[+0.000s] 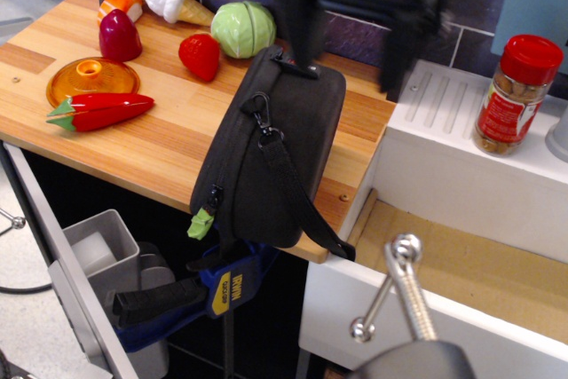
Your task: Unzip zipper bag
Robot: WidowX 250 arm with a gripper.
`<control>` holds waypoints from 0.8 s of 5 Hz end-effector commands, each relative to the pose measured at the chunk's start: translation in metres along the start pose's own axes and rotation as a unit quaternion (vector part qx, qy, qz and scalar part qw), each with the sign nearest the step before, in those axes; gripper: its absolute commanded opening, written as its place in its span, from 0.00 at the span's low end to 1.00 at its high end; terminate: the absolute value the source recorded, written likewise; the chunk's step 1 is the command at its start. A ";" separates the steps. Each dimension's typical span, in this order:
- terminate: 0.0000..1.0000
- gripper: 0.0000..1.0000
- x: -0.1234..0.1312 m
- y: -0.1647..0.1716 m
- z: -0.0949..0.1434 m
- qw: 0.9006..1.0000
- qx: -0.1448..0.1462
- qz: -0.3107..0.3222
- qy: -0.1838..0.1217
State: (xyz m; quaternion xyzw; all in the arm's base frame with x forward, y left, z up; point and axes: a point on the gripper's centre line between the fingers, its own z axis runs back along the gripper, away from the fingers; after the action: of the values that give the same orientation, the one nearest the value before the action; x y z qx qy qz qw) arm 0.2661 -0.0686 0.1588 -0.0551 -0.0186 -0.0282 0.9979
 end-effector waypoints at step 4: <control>0.00 1.00 -0.070 0.067 -0.070 0.994 0.064 -0.080 -0.032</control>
State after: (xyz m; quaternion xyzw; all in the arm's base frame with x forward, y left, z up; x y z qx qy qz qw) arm 0.1950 -0.0107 0.0712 0.0080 -0.0473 -0.1061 0.9932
